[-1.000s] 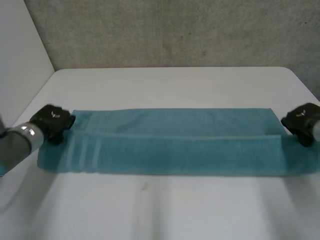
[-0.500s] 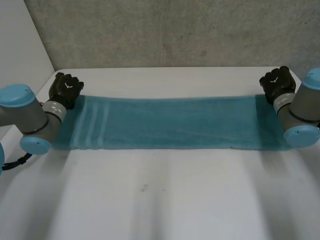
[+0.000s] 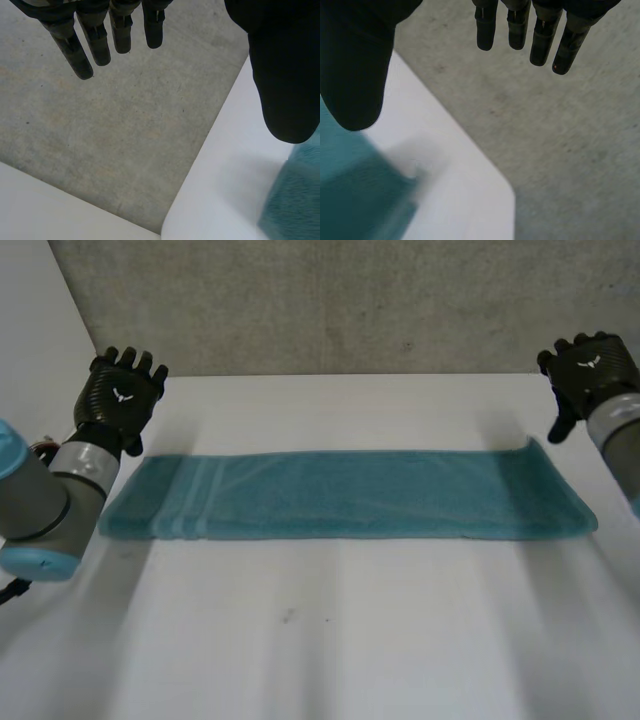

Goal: Fold the laundry

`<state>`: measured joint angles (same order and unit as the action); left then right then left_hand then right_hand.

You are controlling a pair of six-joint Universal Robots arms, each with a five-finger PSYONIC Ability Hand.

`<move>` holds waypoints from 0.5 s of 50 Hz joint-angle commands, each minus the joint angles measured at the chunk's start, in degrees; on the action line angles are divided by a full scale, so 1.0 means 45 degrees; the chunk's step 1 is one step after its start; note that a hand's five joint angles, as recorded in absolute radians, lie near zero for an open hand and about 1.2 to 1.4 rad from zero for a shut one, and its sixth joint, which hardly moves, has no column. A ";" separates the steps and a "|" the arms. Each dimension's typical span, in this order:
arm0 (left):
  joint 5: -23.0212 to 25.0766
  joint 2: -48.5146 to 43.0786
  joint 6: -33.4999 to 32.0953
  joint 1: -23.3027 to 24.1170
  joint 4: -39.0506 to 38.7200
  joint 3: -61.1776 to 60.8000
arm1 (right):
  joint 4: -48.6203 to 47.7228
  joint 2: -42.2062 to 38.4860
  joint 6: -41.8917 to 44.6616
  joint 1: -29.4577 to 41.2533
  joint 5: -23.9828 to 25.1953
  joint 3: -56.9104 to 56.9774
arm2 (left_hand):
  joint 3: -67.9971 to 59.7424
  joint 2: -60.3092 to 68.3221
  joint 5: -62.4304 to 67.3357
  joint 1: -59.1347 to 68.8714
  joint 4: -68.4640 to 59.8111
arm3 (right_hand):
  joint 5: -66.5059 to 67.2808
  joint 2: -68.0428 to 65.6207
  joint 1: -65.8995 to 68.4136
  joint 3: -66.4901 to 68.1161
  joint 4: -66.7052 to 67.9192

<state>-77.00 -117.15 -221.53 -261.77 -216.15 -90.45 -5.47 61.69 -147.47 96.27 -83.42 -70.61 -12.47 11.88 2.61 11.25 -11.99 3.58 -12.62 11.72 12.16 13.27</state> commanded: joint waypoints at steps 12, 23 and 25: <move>-0.0838 0.3396 0.3194 0.0338 0.0396 -0.3512 | 0.1879 0.0939 -0.0999 -0.2407 0.1525 -0.2609 | 0.0500 -0.0371 -0.0533 -0.0231 0.0394 | -0.0709 0.0497 -0.0297 -0.0395 -0.0640; -0.1092 0.2810 0.3526 0.0436 0.0377 -0.3688 | 0.1197 -0.0563 -0.0863 -0.3092 0.3265 -0.3255 | 0.0500 -0.0371 -0.0533 -0.0230 0.0394 | 0.1990 -0.2202 0.2402 0.2304 0.2059; -0.1171 0.2732 0.3585 0.0456 0.0357 -0.3669 | 0.0982 -0.0798 -0.0862 -0.3111 0.3284 -0.3235 | 0.0500 -0.0371 -0.0533 -0.0231 0.0394 | 0.2213 -0.2425 0.2626 0.2527 0.2282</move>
<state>-81.40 -103.21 -206.06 -259.78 -214.28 -107.10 1.68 62.77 -151.54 82.66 -69.95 -85.44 -12.47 11.88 2.61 11.25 -11.99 7.86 -17.71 15.30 18.02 18.14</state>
